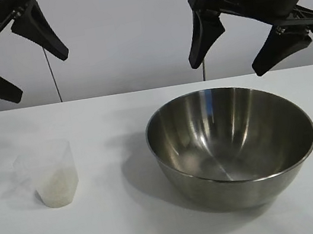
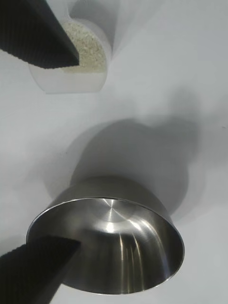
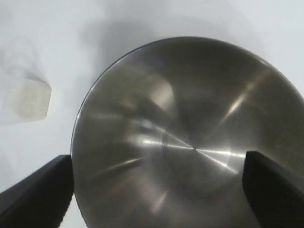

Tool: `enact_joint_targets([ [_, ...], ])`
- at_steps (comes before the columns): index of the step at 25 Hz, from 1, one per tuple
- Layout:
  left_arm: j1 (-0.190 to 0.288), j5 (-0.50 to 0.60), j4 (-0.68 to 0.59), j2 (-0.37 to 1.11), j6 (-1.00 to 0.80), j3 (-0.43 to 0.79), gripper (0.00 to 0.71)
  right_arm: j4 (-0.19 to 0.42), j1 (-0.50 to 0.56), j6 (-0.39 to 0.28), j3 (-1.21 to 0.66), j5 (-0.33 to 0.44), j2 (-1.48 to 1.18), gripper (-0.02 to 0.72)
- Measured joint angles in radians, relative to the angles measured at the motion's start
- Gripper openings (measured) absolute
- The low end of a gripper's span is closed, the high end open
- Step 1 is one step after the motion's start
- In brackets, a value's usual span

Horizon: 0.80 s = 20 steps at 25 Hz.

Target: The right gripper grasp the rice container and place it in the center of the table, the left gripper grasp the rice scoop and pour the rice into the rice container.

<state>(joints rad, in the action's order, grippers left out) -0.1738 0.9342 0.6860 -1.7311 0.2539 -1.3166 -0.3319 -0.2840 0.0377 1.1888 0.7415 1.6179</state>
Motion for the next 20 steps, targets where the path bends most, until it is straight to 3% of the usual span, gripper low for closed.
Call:
enact_joint_targets([
  [7, 0.0, 0.0, 0.0, 0.0, -0.001, 0.0, 0.689, 0.021, 0.0, 0.0, 0.0, 0.0, 0.0, 0.661],
  [9, 0.0, 0.0, 0.0, 0.0, -0.001, 0.0, 0.689, 0.076, 0.0, -0.012, 0.0, 0.005, 0.0, 0.661],
  [15, 0.0, 0.0, 0.0, 0.0, -0.001, 0.0, 0.689, 0.368, 0.0, -0.165, -0.001, 0.064, 0.057, 0.661],
  [17, 0.0, 0.0, 0.0, 0.0, -0.001, 0.0, 0.689, 0.402, 0.004, -0.193, -0.007, 0.063, 0.101, 0.661],
  [20, 0.0, 0.0, 0.0, 0.0, -0.001, 0.0, 0.689, 0.403, 0.023, -0.202, -0.009, 0.043, 0.176, 0.661],
])
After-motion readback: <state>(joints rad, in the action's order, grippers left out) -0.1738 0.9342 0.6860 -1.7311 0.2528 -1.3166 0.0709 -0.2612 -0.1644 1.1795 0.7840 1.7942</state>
